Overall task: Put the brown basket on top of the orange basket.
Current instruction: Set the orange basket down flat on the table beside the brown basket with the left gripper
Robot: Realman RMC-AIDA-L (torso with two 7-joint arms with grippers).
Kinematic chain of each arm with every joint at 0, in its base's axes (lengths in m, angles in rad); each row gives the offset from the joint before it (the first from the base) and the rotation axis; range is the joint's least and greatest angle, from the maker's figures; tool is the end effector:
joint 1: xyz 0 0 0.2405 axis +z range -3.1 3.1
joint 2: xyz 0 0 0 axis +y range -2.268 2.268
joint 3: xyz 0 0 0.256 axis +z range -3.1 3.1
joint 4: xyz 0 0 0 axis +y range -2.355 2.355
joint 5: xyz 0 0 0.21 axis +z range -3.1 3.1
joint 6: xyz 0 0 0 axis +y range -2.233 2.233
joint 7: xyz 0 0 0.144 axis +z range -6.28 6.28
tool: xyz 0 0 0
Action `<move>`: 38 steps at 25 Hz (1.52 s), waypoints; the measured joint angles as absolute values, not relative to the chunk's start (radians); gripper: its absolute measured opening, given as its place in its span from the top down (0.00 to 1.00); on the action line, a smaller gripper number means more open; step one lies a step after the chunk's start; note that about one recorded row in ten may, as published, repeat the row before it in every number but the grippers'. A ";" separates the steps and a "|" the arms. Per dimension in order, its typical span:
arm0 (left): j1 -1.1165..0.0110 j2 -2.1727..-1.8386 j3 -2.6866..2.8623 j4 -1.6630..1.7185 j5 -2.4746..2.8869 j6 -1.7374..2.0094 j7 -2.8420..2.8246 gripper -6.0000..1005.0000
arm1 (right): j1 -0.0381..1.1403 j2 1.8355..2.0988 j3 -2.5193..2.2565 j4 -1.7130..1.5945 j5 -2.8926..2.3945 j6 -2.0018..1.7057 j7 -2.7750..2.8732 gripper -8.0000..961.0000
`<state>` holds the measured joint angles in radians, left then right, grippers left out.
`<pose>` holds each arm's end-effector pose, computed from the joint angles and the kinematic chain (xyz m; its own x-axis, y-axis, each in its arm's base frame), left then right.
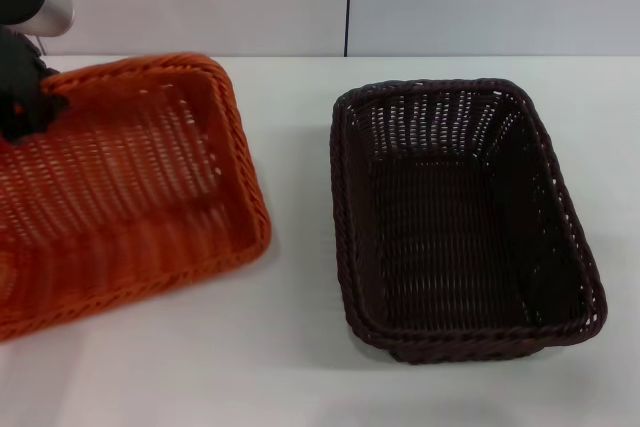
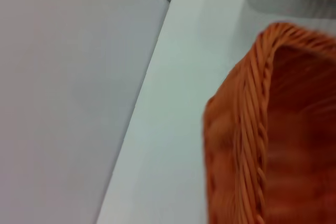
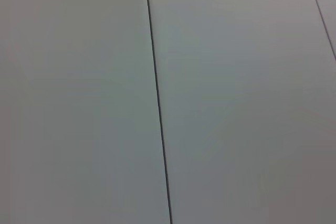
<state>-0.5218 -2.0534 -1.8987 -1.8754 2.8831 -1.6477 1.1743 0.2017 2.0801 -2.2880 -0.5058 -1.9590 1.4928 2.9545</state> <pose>-0.1534 0.3545 0.1232 0.8318 0.1892 -0.5218 -0.2145 -0.7576 -0.6165 0.3204 0.2737 0.0328 0.6774 0.3679 -0.6370 -0.7333 0.2689 -0.6244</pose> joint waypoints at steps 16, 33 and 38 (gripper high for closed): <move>-0.529 -2.057 -1.844 -1.980 2.888 -1.770 1.265 0.82 | 0.209 2.080 -2.298 -0.522 -1.959 1.492 2.954 0.26; -0.612 -2.061 -1.772 -1.722 2.819 -1.669 1.260 0.82 | 0.208 2.080 -2.299 -0.506 -1.957 1.482 2.954 0.26; -0.652 -2.061 -1.758 -1.571 2.827 -1.587 1.247 0.82 | 0.209 2.079 -2.299 -0.501 -1.956 1.481 2.954 0.26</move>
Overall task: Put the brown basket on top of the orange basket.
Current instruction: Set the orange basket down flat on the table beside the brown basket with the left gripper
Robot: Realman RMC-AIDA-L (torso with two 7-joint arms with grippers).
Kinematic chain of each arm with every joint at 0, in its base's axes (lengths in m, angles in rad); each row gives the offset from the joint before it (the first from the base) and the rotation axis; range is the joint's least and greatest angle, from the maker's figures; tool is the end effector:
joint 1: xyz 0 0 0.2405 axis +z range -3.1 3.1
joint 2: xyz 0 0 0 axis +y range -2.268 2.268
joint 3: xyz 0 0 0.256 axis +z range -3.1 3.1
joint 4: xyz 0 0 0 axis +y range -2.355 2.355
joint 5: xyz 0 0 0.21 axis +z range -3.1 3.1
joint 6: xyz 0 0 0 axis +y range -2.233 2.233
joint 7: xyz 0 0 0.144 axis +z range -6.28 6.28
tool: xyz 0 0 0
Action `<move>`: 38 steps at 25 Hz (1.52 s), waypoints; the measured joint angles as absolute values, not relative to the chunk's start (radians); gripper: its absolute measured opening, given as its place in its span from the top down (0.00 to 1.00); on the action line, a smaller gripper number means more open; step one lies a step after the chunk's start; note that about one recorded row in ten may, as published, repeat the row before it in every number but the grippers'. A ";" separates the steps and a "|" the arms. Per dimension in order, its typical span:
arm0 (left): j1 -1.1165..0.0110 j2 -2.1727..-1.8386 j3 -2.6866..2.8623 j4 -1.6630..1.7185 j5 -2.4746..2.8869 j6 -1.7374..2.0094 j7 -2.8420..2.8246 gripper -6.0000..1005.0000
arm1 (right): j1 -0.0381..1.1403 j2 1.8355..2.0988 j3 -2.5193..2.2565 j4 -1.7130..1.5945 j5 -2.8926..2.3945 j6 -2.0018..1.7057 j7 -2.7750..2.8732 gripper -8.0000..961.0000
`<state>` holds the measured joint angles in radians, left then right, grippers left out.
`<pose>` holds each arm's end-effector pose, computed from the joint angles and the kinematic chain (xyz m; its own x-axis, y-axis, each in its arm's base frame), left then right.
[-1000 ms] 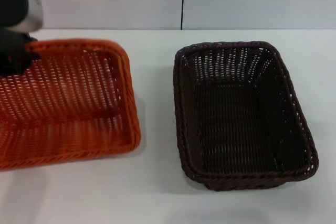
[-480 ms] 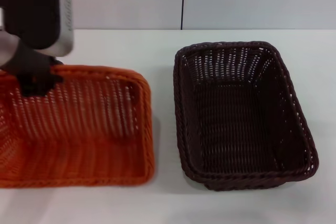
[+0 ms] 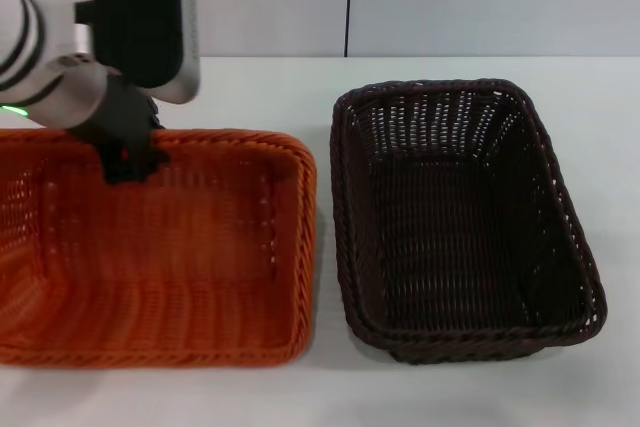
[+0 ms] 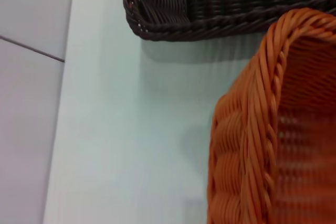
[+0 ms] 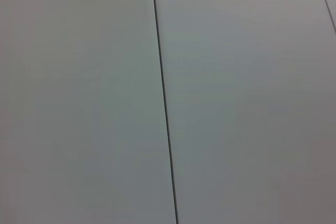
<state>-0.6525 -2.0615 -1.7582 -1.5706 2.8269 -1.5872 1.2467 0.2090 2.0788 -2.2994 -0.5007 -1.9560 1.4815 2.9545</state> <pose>-0.1446 0.3776 0.0508 0.8042 -0.0090 -0.5943 -0.2764 -0.8909 -0.3605 0.3199 0.2760 0.0304 0.6789 0.3572 -0.6414 -0.7316 0.2560 -0.6318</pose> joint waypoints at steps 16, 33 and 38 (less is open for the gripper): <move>-0.727 -2.069 -1.650 -1.334 2.792 -1.314 1.193 0.74 | 0.212 2.077 -2.299 -0.494 -1.958 1.479 2.954 0.26; -0.815 -2.064 -1.598 -1.167 2.886 -1.111 0.957 0.26 | 0.212 2.076 -2.315 -0.494 -1.962 1.485 2.954 0.26; -0.815 -2.062 -1.574 -1.161 2.889 -1.126 0.959 0.27 | 0.209 2.076 -2.315 -0.493 -1.962 1.486 2.954 0.26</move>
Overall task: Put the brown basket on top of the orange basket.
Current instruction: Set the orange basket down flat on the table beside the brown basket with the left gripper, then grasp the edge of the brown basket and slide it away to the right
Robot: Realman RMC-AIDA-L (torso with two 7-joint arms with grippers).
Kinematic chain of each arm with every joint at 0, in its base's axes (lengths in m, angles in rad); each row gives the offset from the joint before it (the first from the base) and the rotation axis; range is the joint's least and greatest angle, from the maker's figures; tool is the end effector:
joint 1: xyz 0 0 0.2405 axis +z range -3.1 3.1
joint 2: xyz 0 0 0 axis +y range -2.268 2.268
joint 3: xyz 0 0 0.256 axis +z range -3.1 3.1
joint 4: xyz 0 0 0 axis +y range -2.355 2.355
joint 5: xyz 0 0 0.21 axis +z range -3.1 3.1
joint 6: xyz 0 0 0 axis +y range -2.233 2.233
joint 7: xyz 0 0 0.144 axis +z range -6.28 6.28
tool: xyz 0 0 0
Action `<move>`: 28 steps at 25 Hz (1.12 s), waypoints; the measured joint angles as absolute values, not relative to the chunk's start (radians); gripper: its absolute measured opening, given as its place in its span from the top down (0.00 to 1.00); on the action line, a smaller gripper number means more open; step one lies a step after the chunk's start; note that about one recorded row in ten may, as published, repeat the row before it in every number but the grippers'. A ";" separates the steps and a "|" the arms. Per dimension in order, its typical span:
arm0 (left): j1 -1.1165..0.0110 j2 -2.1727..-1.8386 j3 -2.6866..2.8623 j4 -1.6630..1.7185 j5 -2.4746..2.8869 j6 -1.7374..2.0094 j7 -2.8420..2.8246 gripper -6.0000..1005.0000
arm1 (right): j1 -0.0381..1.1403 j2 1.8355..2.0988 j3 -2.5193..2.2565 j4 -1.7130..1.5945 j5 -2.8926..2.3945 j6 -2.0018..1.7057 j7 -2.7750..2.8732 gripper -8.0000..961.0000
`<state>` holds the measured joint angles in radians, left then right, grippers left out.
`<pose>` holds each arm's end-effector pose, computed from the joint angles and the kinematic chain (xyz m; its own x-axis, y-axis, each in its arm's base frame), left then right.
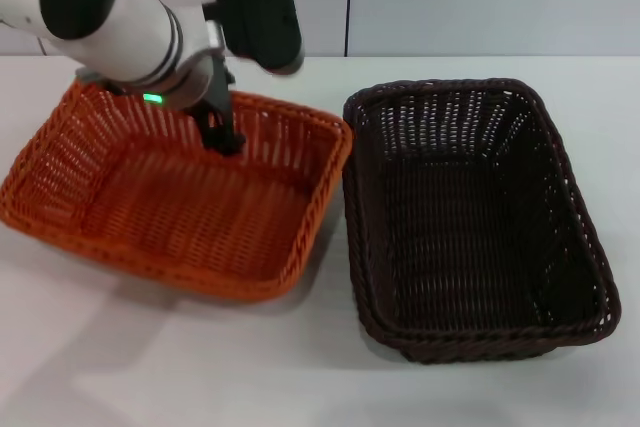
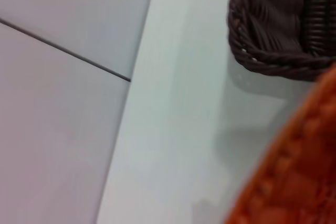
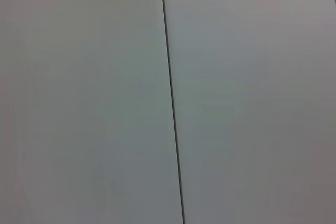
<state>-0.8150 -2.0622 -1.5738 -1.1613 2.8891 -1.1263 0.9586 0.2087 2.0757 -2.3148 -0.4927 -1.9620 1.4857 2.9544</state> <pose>-0.1347 0.4336 -0.0140 0.8336 0.0702 -0.5479 -0.2712 -0.8121 -0.5167 0.3198 0.2749 0.0290 0.6858 0.3541 -0.6359 -0.7239 0.2411 -0.6464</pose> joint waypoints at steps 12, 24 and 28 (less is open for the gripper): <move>-0.649 -2.058 -1.548 -1.457 2.892 -1.060 0.950 0.27 | 0.211 2.074 -2.315 -0.481 -1.972 1.482 2.954 0.26; 0.032 -2.066 -1.531 -1.548 2.870 0.342 0.205 0.27 | 0.266 2.027 -2.305 -0.641 -2.117 1.402 2.957 0.26; 0.151 -2.068 -1.460 -1.211 2.768 0.927 0.089 0.27 | 0.311 1.938 -2.299 -0.837 -2.194 1.151 2.957 0.26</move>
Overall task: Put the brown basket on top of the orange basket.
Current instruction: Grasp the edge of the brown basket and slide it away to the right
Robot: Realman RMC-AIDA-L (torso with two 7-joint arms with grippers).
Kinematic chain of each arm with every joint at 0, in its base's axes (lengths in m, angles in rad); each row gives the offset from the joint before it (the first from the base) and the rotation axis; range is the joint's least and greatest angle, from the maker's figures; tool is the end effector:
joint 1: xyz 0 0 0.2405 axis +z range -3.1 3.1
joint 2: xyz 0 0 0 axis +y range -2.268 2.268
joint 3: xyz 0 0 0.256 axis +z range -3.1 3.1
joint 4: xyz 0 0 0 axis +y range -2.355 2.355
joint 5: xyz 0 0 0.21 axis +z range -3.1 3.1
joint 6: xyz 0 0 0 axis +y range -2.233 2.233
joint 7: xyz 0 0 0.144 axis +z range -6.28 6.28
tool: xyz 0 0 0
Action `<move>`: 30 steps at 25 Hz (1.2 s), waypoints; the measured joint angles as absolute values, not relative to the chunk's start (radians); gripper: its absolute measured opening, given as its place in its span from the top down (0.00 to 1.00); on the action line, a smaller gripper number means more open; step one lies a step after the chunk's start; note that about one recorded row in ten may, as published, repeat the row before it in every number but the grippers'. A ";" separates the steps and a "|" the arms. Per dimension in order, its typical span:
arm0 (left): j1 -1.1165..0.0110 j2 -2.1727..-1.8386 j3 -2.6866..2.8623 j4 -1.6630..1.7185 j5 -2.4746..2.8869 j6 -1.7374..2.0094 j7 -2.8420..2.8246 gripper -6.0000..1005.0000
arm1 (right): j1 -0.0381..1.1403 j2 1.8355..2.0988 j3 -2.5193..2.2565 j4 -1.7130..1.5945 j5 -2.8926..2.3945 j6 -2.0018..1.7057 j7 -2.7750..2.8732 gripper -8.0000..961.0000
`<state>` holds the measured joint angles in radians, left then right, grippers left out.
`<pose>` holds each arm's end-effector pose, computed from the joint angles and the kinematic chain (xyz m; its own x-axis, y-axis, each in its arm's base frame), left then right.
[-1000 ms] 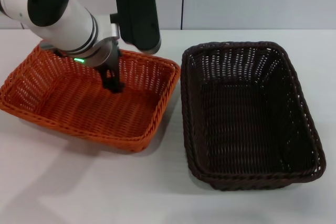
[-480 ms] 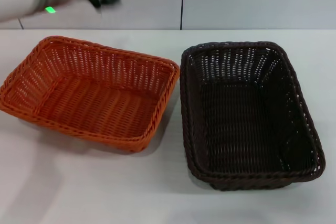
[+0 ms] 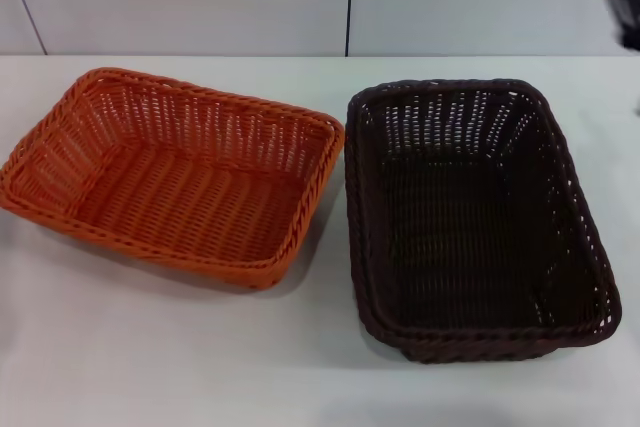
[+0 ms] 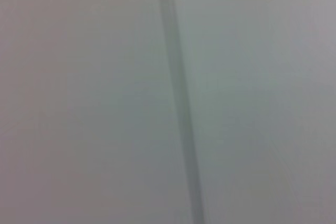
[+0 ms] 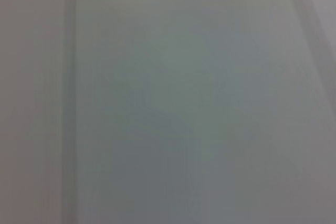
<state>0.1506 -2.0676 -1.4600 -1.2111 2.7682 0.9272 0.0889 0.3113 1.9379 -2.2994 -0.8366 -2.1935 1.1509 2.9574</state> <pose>-0.2769 0.2795 0.1227 0.7095 -0.4185 0.5670 0.6755 0.1744 -0.7164 0.2279 0.3446 0.0229 0.5885 0.3578 -0.7250 -0.7181 -0.1807 -0.6721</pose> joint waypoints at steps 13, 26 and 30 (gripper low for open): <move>0.101 -2.068 -1.430 -0.798 2.541 1.122 0.063 0.27 | 0.411 1.955 -1.584 -1.703 -2.314 -0.657 2.813 0.26; 0.059 -2.069 -1.431 -0.704 2.510 1.100 0.061 0.27 | 0.656 2.042 -1.240 -1.784 -2.290 -1.862 2.533 0.26; 0.061 -2.069 -1.430 -0.698 2.505 1.099 0.066 0.27 | 0.674 2.045 -1.250 -1.782 -2.289 -2.012 2.502 0.26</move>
<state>0.0608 -2.0686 -1.4304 -0.6975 2.5050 1.0989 0.0655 0.6743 2.0448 -1.2497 -1.7819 -2.2887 -2.0123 2.5022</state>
